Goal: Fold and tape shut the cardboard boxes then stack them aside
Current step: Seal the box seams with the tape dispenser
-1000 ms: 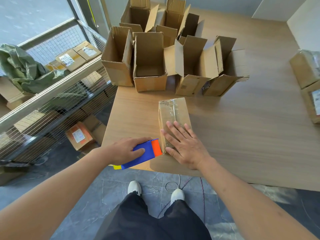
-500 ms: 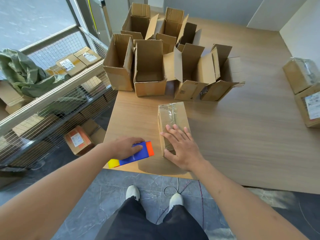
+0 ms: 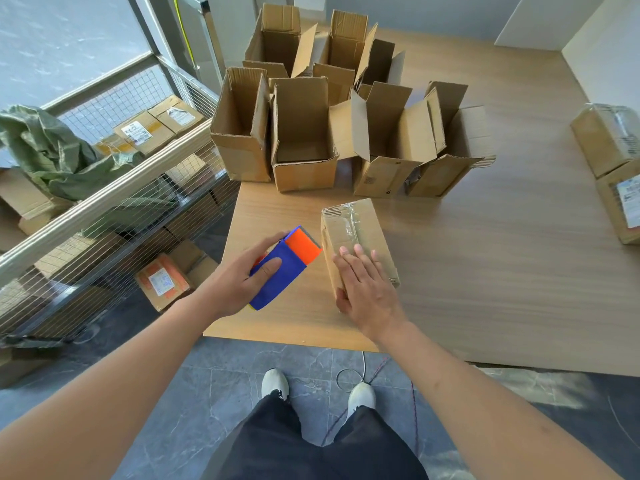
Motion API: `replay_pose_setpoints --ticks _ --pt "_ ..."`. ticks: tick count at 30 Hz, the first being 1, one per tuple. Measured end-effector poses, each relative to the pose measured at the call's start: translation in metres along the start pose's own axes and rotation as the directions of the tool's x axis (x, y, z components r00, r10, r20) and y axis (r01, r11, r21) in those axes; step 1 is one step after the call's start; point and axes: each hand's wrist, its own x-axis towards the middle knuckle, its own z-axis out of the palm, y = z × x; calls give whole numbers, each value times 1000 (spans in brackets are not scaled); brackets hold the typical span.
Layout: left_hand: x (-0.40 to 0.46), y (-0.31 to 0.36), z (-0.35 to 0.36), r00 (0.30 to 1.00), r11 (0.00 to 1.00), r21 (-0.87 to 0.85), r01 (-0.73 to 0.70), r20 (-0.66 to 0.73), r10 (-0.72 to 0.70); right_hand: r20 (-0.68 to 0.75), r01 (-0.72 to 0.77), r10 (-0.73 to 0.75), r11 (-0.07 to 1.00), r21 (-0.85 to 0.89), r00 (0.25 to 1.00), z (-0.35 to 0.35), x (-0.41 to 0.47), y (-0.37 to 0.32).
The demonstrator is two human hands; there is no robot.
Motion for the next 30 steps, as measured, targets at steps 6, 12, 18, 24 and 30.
replay_pose_setpoints --ticks 6,12,18,24,30 --pt "9 13 -17 997 999 -3 -53 -58 53 98 112 -111 994 -9 989 -29 -1 23" --pt "14 16 -30 993 993 4 -119 -3 119 -103 -100 100 995 13 990 -36 2 18" --pt "15 5 -44 989 987 70 -144 30 142 284 -579 584 808 -113 760 -29 40 -32" --pt "20 0 -58 983 976 149 -161 108 146 382 -428 390 904 14 837 -26 52 -43" --pt "15 6 -62 956 953 162 -256 187 226 502 -170 113 983 69 857 -46 56 -4"
